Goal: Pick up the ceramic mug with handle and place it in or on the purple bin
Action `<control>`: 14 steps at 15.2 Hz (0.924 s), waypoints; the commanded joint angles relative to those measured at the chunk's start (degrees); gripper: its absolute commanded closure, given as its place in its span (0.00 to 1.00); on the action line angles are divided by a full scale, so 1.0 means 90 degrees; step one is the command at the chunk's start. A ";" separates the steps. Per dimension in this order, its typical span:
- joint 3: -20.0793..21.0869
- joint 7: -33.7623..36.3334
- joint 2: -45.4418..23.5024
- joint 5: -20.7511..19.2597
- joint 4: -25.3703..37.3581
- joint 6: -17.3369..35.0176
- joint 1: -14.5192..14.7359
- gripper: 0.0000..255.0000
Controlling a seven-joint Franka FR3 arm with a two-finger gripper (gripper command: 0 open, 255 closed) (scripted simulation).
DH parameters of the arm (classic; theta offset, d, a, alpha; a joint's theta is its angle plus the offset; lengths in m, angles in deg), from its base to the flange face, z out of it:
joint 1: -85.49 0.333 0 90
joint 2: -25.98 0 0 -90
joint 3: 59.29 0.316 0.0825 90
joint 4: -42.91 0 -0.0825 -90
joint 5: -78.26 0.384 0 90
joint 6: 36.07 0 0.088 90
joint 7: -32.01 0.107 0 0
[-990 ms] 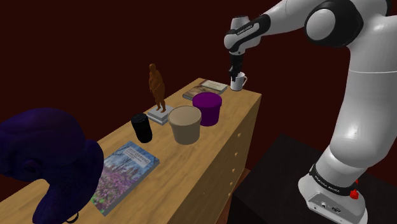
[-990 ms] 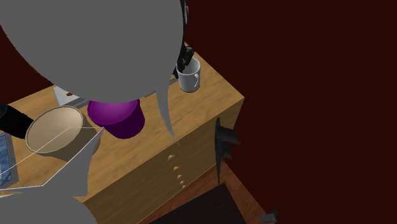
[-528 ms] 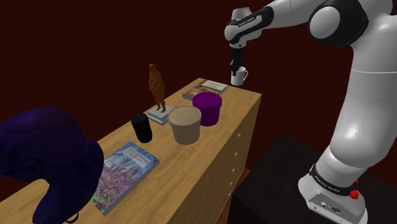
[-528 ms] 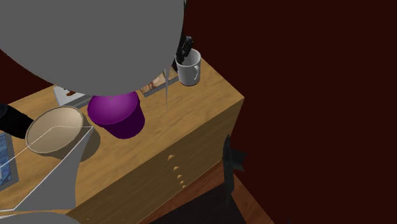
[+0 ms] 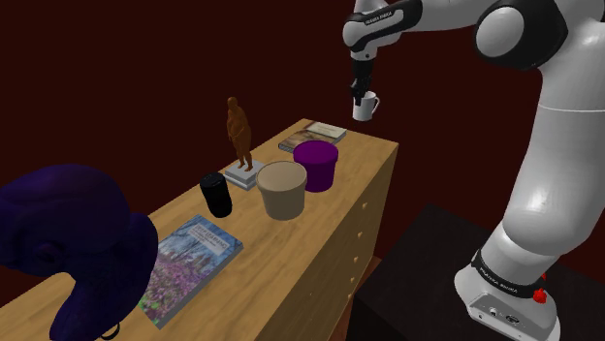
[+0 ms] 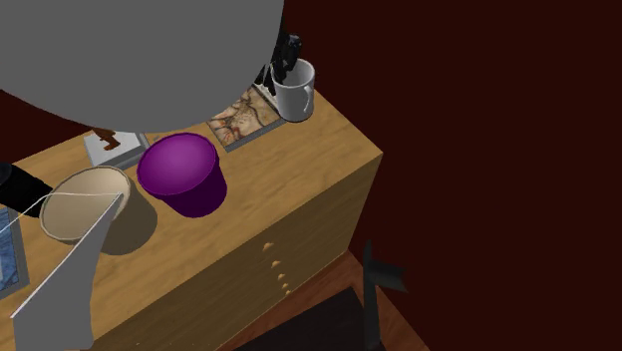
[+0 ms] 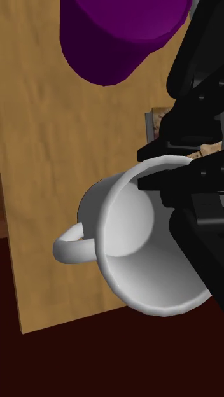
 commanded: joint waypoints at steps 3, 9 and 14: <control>-0.0006 -0.0014 0.0041 -0.0006 0.0290 -0.0329 -0.0004 1.00; 0.0130 0.0407 0.0331 -0.0119 0.0250 -0.0594 0.0276 1.00; 0.0401 0.1131 0.0682 -0.0264 -0.0045 -0.0685 0.0717 1.00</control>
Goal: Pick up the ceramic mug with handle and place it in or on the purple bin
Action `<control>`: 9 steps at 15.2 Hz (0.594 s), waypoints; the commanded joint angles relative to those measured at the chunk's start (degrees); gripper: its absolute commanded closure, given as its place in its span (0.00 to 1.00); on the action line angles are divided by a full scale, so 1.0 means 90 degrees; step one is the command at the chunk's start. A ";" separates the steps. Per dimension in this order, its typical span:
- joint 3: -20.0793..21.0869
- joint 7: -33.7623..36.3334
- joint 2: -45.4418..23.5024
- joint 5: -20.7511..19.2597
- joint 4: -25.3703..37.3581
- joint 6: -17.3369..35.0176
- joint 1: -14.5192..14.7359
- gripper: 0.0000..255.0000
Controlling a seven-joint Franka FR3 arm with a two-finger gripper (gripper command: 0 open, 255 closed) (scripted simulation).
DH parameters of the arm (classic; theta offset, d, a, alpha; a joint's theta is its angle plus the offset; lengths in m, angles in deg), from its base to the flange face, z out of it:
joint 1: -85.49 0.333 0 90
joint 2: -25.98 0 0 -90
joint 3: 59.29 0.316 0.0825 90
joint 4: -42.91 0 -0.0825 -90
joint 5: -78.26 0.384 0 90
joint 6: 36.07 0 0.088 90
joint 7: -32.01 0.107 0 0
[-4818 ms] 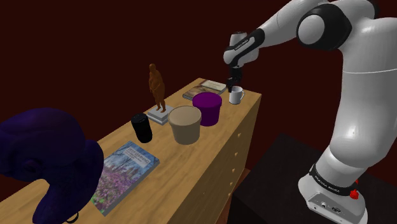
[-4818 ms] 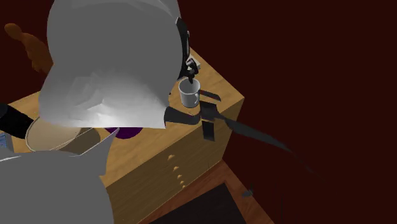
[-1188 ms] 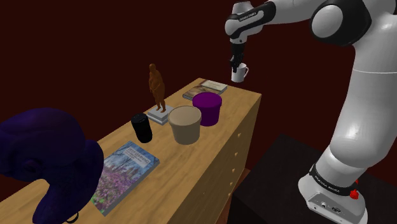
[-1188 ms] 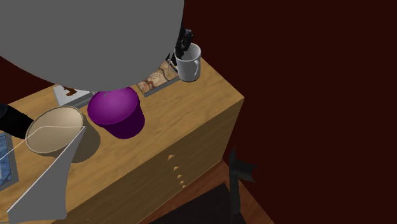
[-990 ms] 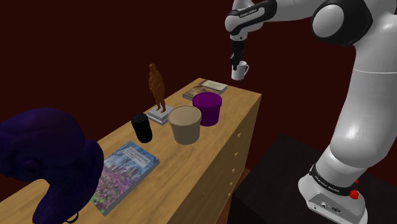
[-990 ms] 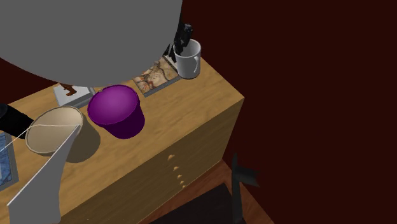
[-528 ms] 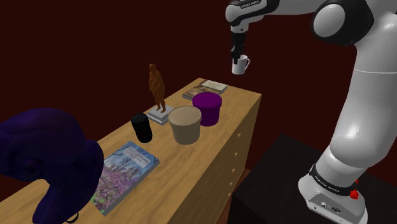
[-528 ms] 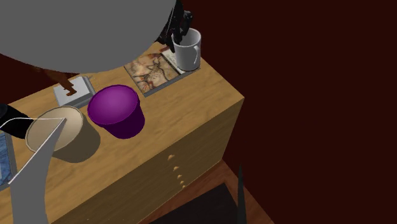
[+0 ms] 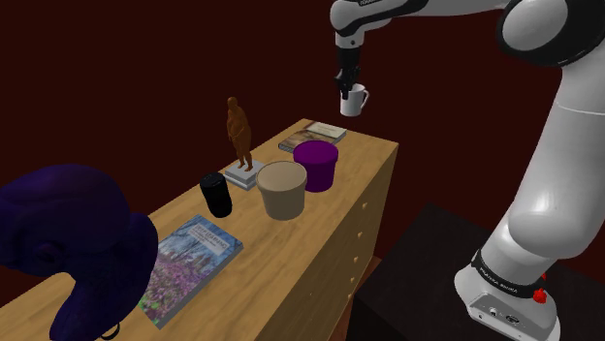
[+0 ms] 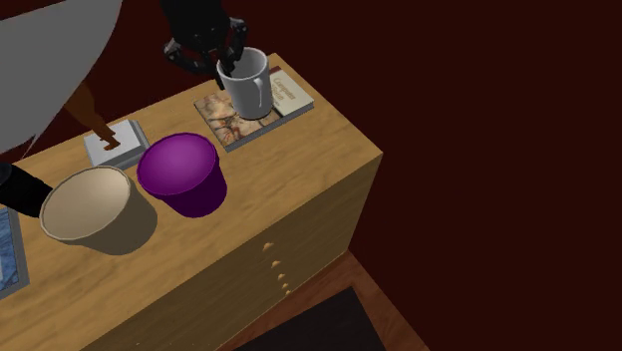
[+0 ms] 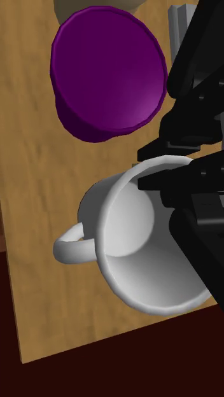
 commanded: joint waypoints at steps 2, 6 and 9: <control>0.0172 0.0440 0.0152 -0.0068 -0.0112 -0.0064 0.0252 1.00; 0.0417 0.1016 0.0270 -0.0134 -0.0131 -0.0202 0.0581 1.00; 0.0606 0.1444 0.0293 -0.0169 -0.0060 -0.0327 0.0823 1.00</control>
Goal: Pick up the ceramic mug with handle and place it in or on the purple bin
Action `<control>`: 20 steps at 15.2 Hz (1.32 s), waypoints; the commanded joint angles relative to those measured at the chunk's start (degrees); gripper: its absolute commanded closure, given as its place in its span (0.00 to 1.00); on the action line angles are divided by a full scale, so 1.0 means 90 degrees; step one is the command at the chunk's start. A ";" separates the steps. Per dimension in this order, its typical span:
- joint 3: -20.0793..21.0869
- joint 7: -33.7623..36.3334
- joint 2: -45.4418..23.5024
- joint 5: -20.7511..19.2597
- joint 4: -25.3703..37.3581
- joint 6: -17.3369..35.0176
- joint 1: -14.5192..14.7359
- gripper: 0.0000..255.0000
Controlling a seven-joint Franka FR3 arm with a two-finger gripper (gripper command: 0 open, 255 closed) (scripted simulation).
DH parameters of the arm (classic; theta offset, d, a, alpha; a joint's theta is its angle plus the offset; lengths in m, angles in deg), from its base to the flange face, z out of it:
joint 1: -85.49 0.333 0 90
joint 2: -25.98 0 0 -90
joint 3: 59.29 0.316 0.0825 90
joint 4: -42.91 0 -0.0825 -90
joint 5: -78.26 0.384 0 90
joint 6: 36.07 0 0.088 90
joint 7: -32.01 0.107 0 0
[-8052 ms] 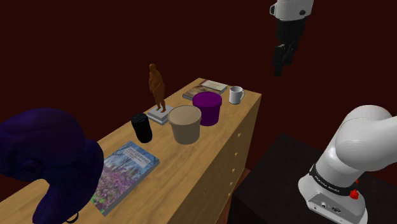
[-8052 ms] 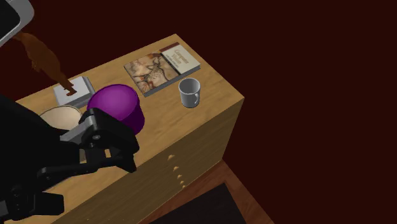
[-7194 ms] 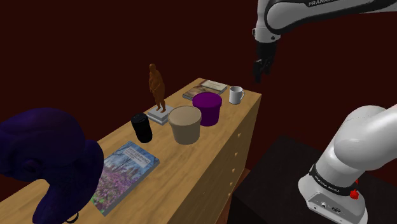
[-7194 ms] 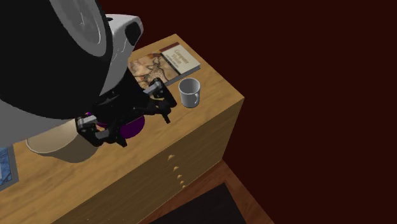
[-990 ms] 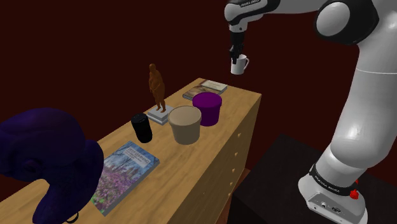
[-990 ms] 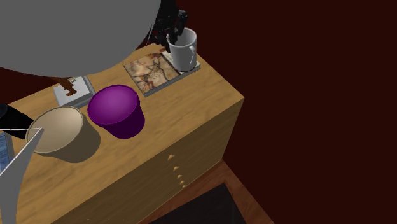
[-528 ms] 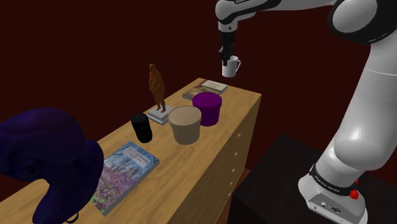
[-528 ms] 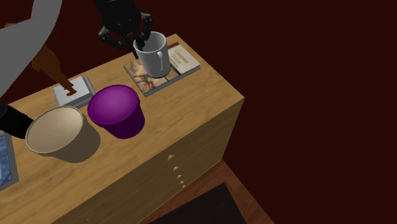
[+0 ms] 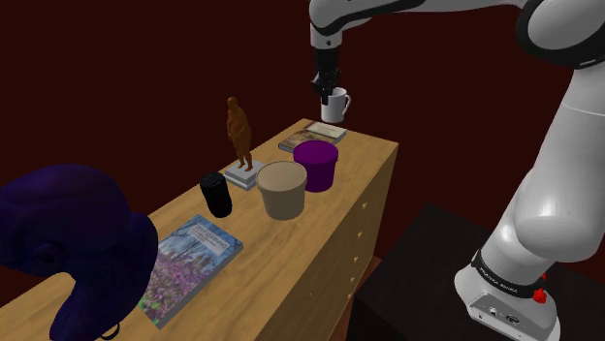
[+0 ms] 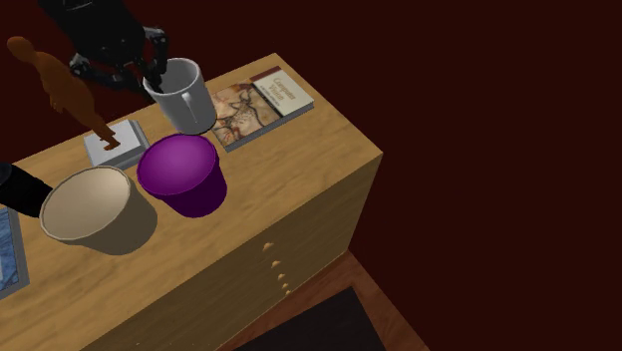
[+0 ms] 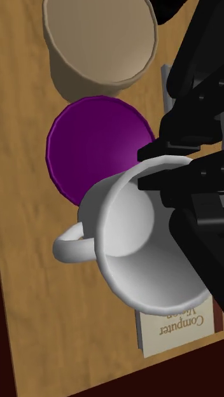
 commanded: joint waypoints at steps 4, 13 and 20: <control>0.0328 0.0744 -0.0071 -0.0051 0.0289 -0.0275 0.0419 1.00; 0.0347 0.0843 -0.0065 -0.0066 -0.0392 0.0394 0.0443 1.00; 0.0345 0.0885 -0.0126 -0.0079 -0.0913 0.0974 0.0439 1.00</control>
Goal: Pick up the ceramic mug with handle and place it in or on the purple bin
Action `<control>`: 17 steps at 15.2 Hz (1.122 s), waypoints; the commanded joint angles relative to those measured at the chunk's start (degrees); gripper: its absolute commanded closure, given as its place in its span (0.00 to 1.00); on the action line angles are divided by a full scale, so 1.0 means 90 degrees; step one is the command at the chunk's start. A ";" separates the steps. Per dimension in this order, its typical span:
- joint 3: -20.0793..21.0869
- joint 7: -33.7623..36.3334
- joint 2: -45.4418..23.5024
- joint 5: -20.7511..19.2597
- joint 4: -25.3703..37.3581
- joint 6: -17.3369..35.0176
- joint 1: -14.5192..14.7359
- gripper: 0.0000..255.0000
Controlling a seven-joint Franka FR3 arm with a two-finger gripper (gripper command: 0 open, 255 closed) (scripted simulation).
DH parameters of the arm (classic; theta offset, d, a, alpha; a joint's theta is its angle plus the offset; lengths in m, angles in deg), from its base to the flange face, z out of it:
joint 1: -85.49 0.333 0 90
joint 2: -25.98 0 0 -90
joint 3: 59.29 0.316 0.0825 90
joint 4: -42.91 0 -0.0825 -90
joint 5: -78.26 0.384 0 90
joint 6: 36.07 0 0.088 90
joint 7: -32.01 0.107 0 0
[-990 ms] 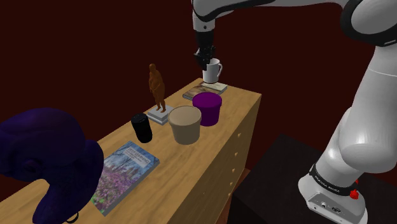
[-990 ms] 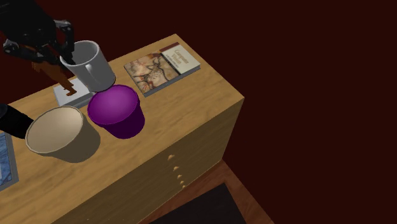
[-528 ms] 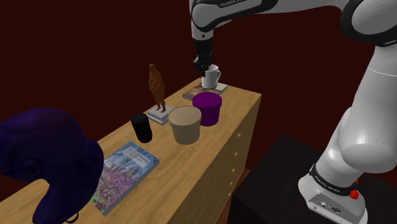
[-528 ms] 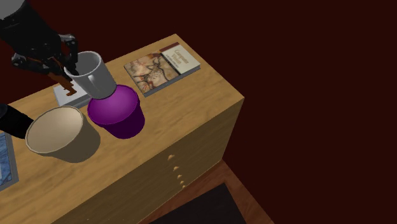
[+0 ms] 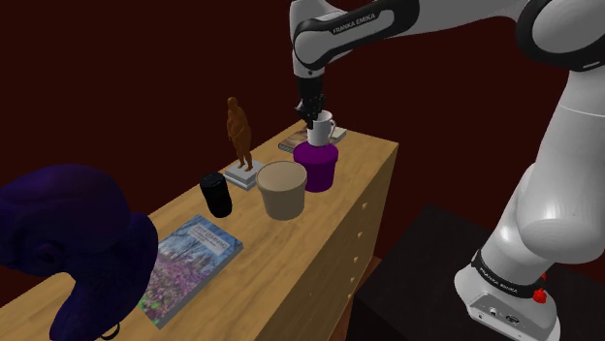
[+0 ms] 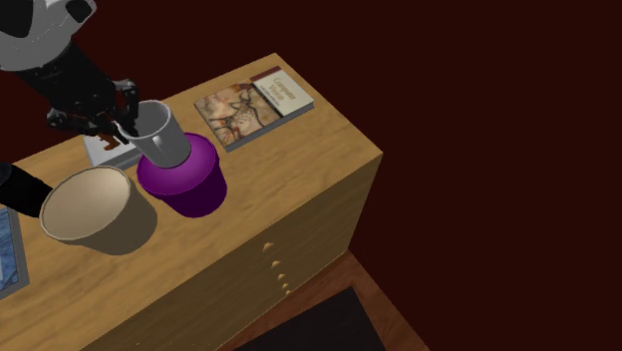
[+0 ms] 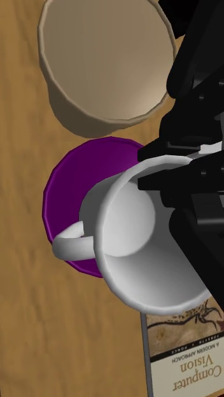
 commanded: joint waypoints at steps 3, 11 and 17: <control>0.0001 0.0032 -0.0058 -0.0009 -0.0262 0.0324 0.0002 1.00; 0.0000 0.0048 -0.0111 -0.0015 -0.0432 0.0547 0.0000 1.00; 0.0000 0.0049 -0.0111 -0.0015 -0.0432 0.0546 0.0000 0.00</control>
